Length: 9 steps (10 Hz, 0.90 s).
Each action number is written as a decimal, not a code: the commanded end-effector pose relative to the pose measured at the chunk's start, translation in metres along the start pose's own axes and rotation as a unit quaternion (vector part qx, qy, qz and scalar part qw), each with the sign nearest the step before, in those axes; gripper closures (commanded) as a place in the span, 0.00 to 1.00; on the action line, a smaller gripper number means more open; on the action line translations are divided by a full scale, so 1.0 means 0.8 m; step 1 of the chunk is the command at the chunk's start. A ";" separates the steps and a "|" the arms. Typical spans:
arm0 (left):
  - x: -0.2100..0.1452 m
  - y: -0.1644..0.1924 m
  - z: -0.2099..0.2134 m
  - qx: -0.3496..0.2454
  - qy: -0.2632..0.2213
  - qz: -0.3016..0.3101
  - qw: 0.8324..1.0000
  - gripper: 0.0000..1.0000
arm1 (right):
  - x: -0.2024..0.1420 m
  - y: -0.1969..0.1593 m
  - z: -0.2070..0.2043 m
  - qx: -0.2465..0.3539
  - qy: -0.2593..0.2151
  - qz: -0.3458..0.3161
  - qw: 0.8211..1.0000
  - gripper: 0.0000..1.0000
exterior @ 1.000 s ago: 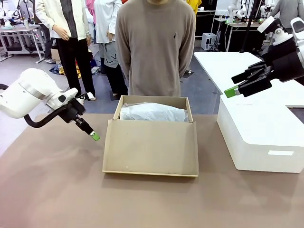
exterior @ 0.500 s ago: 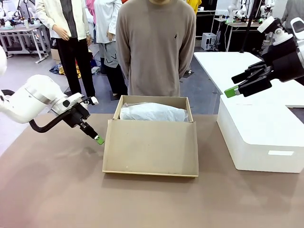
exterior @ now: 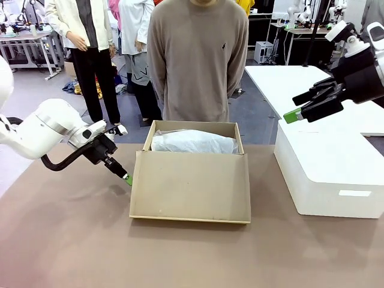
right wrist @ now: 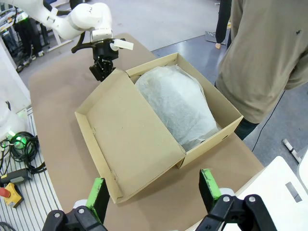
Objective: Pack the shoes into the box.
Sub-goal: Close the Shoes Box.
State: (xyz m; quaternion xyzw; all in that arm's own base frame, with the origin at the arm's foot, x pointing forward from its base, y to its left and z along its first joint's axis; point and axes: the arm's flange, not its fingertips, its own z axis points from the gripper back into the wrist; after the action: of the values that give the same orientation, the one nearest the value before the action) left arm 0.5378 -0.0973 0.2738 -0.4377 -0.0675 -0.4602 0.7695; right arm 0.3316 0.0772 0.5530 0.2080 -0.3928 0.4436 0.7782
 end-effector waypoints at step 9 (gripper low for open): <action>0.008 -0.004 -0.037 -0.102 -0.012 -0.025 0.994 1.00 | 0.001 -0.002 -0.001 0.006 -0.009 0.005 1.000 0.00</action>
State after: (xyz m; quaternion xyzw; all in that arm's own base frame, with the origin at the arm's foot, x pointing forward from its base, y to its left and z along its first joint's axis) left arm 0.5256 -0.1253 0.2600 -0.4949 -0.0367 -0.4730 0.7280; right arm 0.3316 0.0771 0.5531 0.2080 -0.3928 0.4436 0.7782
